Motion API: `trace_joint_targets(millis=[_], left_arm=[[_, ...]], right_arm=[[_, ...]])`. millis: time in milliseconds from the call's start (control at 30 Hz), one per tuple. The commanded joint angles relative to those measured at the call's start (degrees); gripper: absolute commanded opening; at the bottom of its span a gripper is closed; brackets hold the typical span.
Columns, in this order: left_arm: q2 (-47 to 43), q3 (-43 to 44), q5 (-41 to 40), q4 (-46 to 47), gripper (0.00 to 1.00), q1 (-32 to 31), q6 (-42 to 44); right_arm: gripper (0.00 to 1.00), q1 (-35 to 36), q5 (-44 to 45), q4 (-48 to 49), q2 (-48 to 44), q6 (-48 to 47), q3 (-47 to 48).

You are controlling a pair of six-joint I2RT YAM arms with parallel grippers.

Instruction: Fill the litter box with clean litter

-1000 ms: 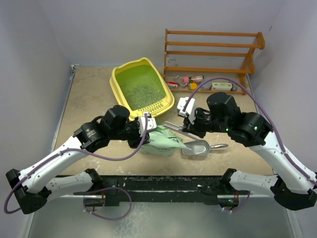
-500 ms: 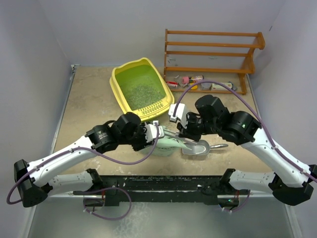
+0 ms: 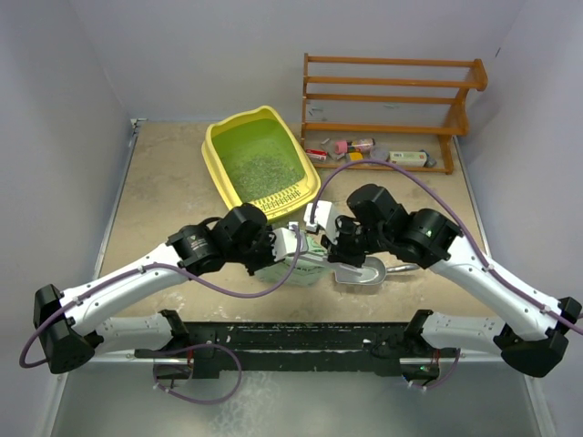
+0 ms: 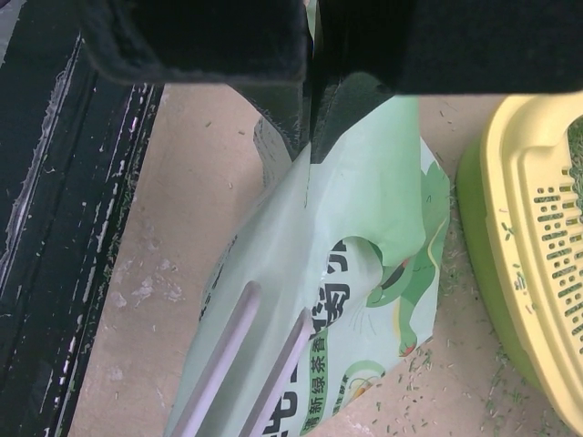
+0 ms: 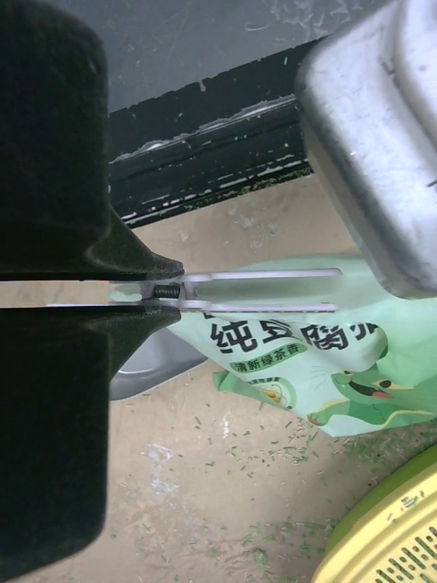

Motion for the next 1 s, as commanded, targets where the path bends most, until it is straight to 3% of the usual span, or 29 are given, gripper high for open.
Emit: trace_joint_targets(millis=[0, 300, 467, 633, 967], left_arm=[[-1.73, 4.0, 2.18, 1.22, 0.0, -0.26, 0.42], [-2.17, 3.53, 1.32, 1.19, 0.01, -0.25, -1.25], [-3.08, 3.27, -0.21, -0.61, 0.21, -0.22, -2.34], [-3.63, 4.07, -2.04, -4.9, 0.3, -0.27, -4.2], [1.91, 8.18, -9.05, -12.93, 0.3, -0.23, -6.06]], right_arm=[[0.0, 0.24, -1.68, 4.21, 0.49, 0.25, -0.58], [0.0, 0.24, -3.98, 7.27, -0.31, 0.38, -4.43], [0.0, 0.24, -3.73, 7.15, -2.22, 0.85, -5.25], [0.0, 0.24, -4.28, 6.28, -2.57, 0.91, -3.03], [0.0, 0.33, -7.34, 2.88, 0.06, 0.69, 3.91]])
